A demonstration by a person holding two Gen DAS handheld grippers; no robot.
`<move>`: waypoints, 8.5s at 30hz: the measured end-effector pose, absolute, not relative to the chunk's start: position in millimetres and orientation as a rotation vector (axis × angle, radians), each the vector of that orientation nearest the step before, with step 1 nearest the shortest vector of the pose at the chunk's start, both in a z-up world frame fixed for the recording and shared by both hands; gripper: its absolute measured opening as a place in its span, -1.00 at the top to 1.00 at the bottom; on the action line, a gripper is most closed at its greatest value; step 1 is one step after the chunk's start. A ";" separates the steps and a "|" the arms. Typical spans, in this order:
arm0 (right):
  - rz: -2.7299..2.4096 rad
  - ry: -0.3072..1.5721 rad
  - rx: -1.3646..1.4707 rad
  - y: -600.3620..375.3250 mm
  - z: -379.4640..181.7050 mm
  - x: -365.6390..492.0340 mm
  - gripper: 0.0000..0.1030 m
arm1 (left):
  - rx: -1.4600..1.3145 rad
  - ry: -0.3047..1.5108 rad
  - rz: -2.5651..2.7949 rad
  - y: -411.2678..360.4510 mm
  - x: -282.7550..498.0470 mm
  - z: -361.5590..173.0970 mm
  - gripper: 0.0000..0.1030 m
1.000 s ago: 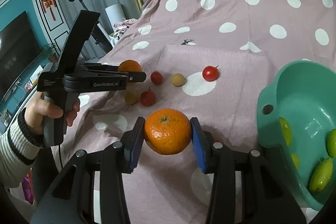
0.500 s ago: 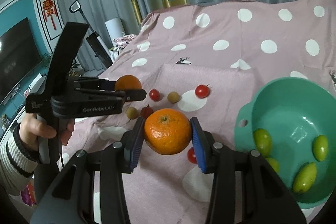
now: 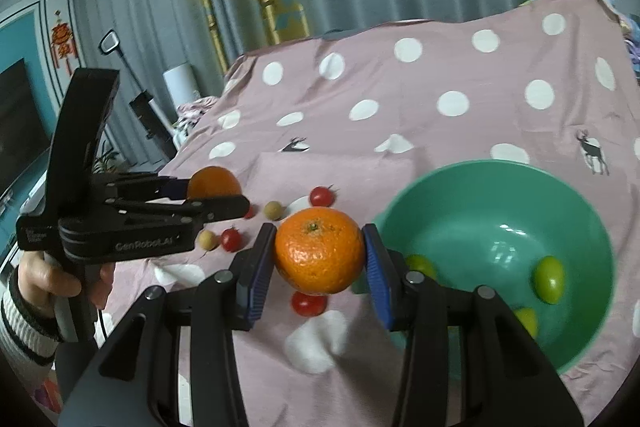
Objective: Organize fruits
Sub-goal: 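Carry both held oranges toward the teal bowl, then lower both oranges into the teal bowl and open both grippers, then grasp a red cherry tomato with the right gripper while the left grasps another, then carry both cherry tomatoes into the teal bowl and open both grippers, then withdraw both open grippers from the bowl toward the small yellow fruits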
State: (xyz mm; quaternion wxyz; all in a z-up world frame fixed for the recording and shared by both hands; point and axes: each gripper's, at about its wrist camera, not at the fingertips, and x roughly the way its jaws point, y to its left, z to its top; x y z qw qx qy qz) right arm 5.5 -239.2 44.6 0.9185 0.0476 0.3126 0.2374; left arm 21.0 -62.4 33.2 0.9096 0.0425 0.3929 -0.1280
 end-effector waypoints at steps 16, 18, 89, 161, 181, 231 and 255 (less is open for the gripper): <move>0.329 0.651 0.177 -293.9 42.4 4.8 0.15 | 0.172 0.785 -0.380 -128.5 33.2 45.2 0.11; 0.307 0.653 0.193 -302.8 41.7 4.7 0.15 | 0.178 0.782 -0.403 -138.6 35.9 46.8 0.11; 0.628 0.657 0.128 -249.3 44.1 -10.3 -0.14 | 0.004 0.955 -0.088 -3.2 25.5 -11.8 -0.39; 0.619 0.730 0.044 -195.9 25.6 4.0 0.37 | 0.141 0.893 -0.266 -41.7 33.0 0.5 0.46; 0.297 0.645 0.171 -305.7 39.8 6.1 0.37 | 0.196 0.831 -0.500 -168.5 46.2 38.4 0.46; 0.677 0.622 0.257 -257.3 36.7 -3.7 -0.11 | -0.052 0.954 -0.043 29.0 -7.3 -19.3 -0.64; 0.830 0.737 0.131 -195.5 11.7 -7.4 -0.16 | -0.026 1.016 -0.114 26.7 33.0 -49.4 -0.13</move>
